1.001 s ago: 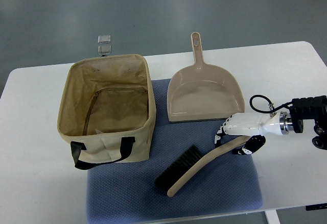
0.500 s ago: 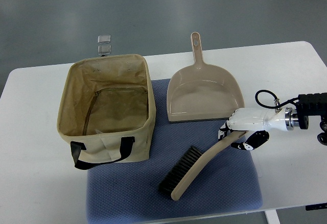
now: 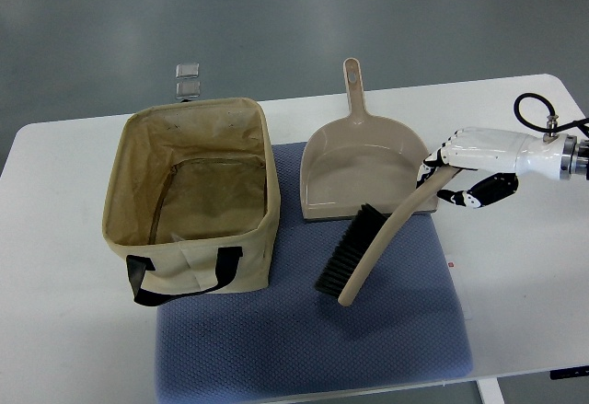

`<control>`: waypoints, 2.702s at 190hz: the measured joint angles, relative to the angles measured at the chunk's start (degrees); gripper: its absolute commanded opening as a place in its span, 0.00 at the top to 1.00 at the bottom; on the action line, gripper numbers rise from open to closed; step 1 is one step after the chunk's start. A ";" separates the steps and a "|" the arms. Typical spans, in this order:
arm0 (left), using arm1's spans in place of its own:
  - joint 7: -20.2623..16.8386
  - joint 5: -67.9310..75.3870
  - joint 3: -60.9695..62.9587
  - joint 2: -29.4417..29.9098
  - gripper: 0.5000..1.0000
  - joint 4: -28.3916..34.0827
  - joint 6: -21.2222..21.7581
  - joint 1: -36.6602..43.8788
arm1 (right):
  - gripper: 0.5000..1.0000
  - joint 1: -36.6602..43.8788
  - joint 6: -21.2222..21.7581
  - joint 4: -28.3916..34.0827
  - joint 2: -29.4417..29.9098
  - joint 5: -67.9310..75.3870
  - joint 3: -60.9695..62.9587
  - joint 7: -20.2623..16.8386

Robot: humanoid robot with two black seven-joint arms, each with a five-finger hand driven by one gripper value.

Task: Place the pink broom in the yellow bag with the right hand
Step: 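Lift the brush with the right hand and carry it over the bag, then lower the brush bristles-first into the beige fabric bag, then open the right hand, releasing the brush, and raise it away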

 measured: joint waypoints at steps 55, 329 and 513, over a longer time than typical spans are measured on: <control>0.00 0.00 0.00 0.00 0.00 0.00 0.00 -0.01 | 0.94 1.79 13.22 -2.19 -2.17 3.90 16.17 0.00; 0.00 0.00 0.00 0.00 0.00 0.00 0.00 0.00 | 0.83 8.50 16.06 -31.59 49.14 -5.98 16.47 -6.87; 0.00 0.00 0.00 0.00 0.00 0.00 0.00 0.01 | 0.28 -1.15 13.86 -31.62 38.63 13.97 34.68 -6.20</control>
